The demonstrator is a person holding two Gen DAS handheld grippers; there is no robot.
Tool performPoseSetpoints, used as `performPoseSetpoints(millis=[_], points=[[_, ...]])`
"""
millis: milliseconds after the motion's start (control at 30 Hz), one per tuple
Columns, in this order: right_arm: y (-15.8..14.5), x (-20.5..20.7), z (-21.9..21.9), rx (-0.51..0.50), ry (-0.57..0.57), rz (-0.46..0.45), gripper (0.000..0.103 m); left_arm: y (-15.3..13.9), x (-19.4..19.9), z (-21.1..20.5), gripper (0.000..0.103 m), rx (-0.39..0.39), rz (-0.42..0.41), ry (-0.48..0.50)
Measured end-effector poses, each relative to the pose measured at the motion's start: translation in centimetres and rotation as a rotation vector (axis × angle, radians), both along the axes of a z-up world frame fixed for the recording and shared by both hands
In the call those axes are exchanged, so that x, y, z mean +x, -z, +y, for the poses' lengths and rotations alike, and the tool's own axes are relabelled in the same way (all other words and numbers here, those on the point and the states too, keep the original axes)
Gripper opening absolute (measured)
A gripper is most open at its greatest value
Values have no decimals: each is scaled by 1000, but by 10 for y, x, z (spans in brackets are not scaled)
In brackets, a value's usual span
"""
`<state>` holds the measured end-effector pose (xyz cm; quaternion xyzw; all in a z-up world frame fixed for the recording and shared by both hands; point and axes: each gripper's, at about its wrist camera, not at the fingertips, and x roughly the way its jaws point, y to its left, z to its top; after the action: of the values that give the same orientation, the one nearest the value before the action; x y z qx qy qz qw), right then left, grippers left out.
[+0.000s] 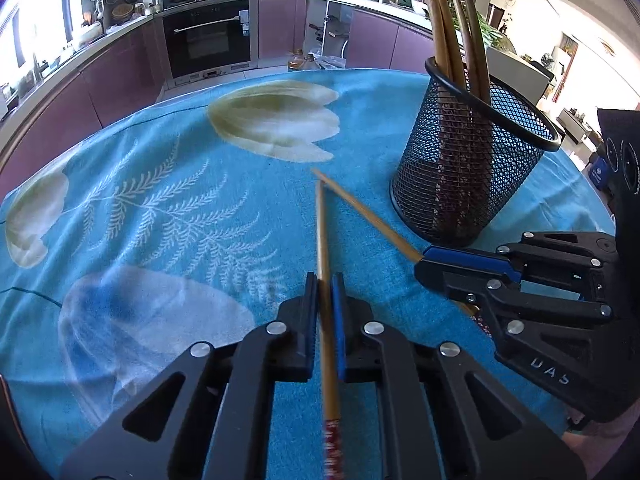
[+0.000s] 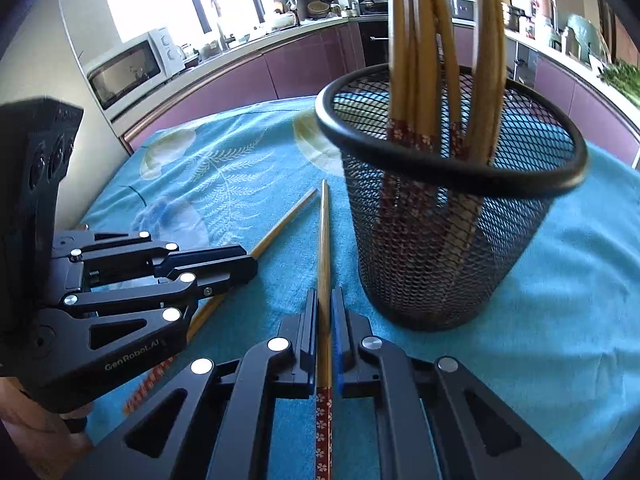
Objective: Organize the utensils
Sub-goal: 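Lift both held chopsticks off the cloth and turn them upright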
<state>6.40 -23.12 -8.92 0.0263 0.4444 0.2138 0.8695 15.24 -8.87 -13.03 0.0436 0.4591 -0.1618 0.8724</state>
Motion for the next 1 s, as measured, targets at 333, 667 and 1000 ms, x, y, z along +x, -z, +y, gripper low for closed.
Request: performPoseSetpoints(millis=[333,667,1000], points=[[-22,-15,-11,83,-17,-38,6,-14,-12,7,8,-29,-28,-6],[-41,-30,-13,128,-23,-83,6,-42,-30,14,8,-84,-79,6],[-60,-40,-22,157,-7,-140,6,-63,-44,15,8,-132,-111,26]])
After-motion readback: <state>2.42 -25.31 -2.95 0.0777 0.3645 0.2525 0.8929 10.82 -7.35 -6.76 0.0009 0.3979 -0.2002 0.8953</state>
